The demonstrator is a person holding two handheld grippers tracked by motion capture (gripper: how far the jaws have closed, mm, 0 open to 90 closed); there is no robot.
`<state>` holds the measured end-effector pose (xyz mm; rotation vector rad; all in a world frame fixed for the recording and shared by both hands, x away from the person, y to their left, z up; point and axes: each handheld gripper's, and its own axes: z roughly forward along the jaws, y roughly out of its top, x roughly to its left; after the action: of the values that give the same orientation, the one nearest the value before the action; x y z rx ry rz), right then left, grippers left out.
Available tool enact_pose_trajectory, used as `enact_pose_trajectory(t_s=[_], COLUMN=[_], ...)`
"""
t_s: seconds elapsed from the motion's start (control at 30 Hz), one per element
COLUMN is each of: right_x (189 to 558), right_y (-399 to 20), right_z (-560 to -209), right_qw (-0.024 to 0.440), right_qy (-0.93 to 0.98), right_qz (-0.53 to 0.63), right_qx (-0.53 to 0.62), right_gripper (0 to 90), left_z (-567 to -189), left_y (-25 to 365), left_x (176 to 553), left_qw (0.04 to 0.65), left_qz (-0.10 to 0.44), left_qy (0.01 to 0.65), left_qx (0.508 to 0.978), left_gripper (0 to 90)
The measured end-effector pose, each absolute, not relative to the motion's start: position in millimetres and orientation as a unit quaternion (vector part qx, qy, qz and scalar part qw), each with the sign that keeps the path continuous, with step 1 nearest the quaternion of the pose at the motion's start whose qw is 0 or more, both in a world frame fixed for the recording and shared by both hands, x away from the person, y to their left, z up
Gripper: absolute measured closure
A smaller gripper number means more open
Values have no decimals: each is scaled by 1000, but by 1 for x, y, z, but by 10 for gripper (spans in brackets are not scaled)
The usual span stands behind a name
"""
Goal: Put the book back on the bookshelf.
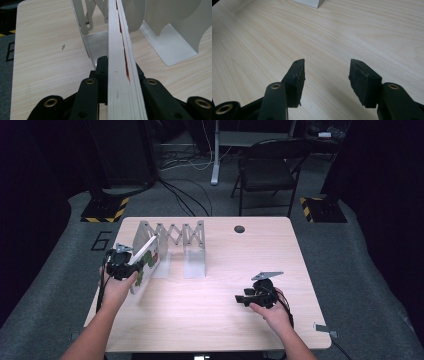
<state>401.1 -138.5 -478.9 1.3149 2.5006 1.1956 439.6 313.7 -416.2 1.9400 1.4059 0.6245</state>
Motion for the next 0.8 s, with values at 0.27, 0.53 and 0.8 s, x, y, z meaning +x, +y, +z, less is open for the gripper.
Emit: enact_pose_trajectory(t_s=[0.27, 0.53, 0.8], right_x=[401, 401, 401], right_y=[-138, -138, -137], right_z=[-479, -479, -480], right_qw=[35, 34, 33], right_qy=[814, 814, 816], right_qz=[390, 390, 388], right_qx=[430, 430, 428], right_gripper=[465, 465, 465], left_z=[-420, -423, -426], left_y=[309, 307, 306], left_x=[444, 448, 451], left_qw=[324, 319, 325], left_qz=[245, 249, 253], left_qy=[535, 537, 540], left_qx=[741, 740, 735], left_gripper=[760, 760, 760])
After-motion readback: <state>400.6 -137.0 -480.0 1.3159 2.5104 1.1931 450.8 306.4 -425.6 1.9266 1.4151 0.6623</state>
